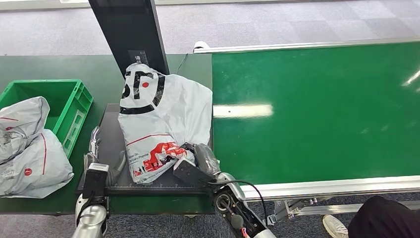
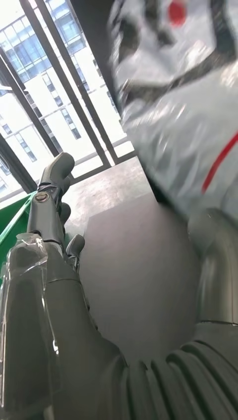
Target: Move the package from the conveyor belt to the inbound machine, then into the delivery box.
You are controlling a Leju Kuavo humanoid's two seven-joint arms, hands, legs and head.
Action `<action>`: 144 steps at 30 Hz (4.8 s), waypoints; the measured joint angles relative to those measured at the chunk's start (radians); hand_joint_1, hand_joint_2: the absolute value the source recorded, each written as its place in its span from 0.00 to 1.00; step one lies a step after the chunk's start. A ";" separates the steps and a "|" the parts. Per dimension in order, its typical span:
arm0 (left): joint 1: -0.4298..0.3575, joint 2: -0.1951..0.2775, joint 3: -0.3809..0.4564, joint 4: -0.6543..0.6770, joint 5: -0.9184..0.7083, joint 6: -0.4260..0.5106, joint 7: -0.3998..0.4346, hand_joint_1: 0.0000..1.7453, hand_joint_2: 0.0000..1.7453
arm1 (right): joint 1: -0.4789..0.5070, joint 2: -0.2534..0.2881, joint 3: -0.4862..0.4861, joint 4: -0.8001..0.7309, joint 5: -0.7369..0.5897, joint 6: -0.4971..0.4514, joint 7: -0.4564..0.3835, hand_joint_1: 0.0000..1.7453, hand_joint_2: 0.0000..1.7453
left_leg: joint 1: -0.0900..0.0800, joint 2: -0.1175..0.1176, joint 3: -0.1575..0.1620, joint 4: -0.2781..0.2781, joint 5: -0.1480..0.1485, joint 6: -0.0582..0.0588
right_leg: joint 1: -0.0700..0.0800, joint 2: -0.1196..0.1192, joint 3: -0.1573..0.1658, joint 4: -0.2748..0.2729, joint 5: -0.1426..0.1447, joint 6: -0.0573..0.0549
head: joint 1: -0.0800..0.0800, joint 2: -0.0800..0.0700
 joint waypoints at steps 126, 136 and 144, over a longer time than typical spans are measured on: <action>0.246 0.045 0.092 -0.540 0.047 -0.363 0.091 0.00 1.00 | 0.298 -0.244 -0.372 -0.681 0.266 -0.197 0.185 0.00 1.00 | 0.000 -0.001 0.000 0.000 -0.001 0.000 | 0.000 0.000 0.000 -0.001 0.000 0.000 | 0.000 0.000; 0.255 0.032 -0.059 -0.402 -0.109 -0.331 0.126 0.00 1.00 | 0.343 -0.240 -0.439 -0.690 0.278 -0.193 0.186 0.00 1.00 | 0.000 0.000 0.000 0.000 -0.001 0.000 | 0.000 0.000 0.000 -0.001 0.000 0.000 | 0.000 0.000; 0.227 0.031 -0.143 -0.229 -0.222 -0.289 0.152 0.00 1.00 | 0.351 -0.238 -0.451 -0.698 0.275 -0.190 0.181 0.00 1.00 | 0.000 0.000 0.000 0.000 -0.001 0.000 | 0.000 0.000 0.000 -0.001 0.000 0.000 | 0.000 0.000</action>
